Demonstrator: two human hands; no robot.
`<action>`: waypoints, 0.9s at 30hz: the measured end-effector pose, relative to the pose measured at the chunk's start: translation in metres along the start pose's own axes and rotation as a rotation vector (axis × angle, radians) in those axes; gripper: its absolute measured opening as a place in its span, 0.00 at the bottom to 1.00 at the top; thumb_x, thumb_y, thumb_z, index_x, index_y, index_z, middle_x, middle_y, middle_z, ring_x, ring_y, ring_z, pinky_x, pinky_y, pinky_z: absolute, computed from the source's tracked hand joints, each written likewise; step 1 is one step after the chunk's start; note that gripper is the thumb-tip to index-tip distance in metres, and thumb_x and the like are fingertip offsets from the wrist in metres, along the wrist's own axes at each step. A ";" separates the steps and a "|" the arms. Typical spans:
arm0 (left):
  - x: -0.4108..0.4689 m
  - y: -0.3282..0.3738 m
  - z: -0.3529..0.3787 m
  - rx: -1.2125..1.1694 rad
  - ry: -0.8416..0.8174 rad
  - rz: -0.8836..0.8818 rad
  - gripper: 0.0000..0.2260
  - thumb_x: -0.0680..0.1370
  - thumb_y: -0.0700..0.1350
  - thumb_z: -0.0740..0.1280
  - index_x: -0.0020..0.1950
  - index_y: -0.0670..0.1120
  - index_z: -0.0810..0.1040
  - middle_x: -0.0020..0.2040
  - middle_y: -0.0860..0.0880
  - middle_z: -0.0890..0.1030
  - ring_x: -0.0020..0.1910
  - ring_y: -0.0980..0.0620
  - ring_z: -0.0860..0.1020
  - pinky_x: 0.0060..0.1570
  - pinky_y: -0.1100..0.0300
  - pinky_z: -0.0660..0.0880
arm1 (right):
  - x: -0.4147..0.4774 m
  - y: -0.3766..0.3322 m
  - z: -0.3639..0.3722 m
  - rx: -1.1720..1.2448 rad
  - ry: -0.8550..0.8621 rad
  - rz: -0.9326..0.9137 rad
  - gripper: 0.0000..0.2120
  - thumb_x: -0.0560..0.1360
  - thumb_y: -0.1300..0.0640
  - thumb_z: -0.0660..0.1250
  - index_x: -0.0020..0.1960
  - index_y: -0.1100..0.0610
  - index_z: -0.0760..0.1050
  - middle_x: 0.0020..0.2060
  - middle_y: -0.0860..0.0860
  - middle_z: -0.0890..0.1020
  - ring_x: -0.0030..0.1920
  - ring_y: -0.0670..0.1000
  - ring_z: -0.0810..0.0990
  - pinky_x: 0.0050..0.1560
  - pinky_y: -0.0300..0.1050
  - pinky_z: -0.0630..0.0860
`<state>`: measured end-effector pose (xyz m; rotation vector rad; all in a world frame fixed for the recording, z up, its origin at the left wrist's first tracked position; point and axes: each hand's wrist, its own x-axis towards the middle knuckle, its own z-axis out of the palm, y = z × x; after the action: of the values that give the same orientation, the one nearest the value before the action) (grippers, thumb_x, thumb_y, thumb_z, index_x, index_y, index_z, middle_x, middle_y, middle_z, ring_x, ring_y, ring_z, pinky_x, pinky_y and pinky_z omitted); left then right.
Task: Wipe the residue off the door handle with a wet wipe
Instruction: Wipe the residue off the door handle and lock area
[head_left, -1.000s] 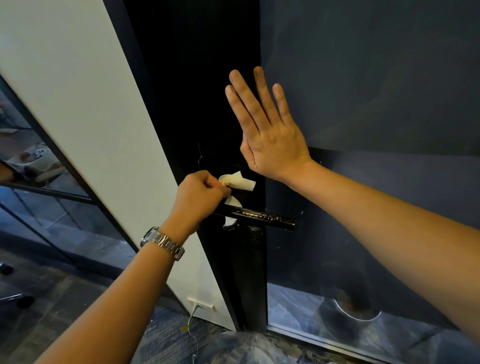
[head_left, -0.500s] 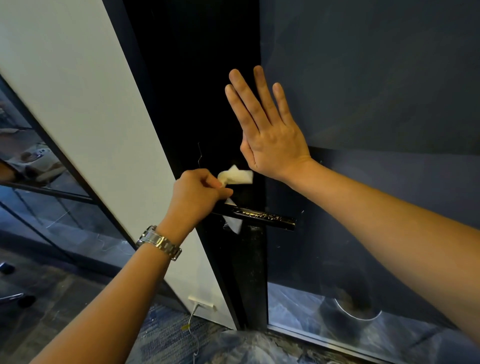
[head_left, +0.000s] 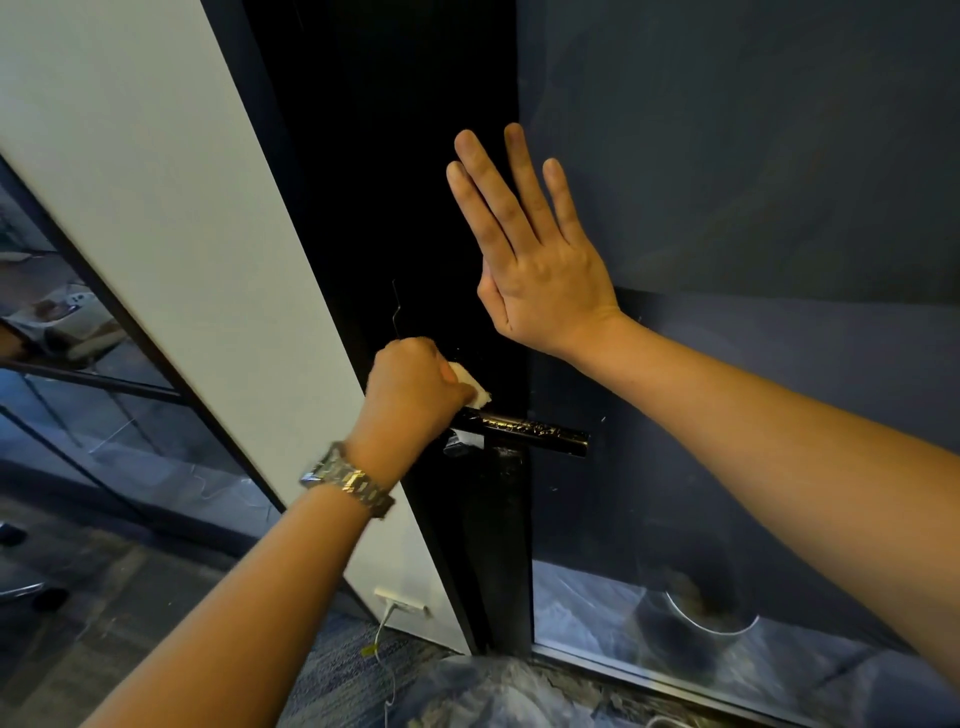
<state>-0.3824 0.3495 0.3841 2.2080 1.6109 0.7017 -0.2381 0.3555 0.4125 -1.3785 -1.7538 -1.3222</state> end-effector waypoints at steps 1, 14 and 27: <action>0.001 -0.001 0.008 -0.046 0.035 -0.010 0.08 0.71 0.41 0.71 0.38 0.44 0.71 0.39 0.47 0.74 0.34 0.54 0.71 0.32 0.71 0.68 | 0.000 0.000 0.000 0.004 0.000 0.000 0.29 0.72 0.61 0.58 0.73 0.62 0.61 0.71 0.59 0.66 0.71 0.63 0.63 0.71 0.58 0.57; 0.005 0.016 -0.009 0.191 -0.133 -0.045 0.08 0.72 0.37 0.66 0.35 0.41 0.68 0.35 0.47 0.71 0.28 0.54 0.69 0.26 0.66 0.68 | 0.000 0.000 -0.001 0.006 -0.010 -0.004 0.29 0.73 0.60 0.58 0.73 0.62 0.60 0.71 0.58 0.66 0.72 0.63 0.62 0.71 0.58 0.57; -0.017 0.028 -0.018 0.426 -0.186 0.009 0.10 0.78 0.43 0.61 0.50 0.36 0.74 0.36 0.46 0.69 0.34 0.51 0.68 0.38 0.62 0.67 | 0.000 0.000 -0.001 0.013 -0.002 -0.001 0.29 0.72 0.61 0.58 0.73 0.62 0.60 0.71 0.58 0.66 0.71 0.63 0.63 0.71 0.58 0.57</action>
<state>-0.3743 0.3242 0.4100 2.4786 1.7808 0.1511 -0.2382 0.3549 0.4132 -1.3725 -1.7620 -1.3077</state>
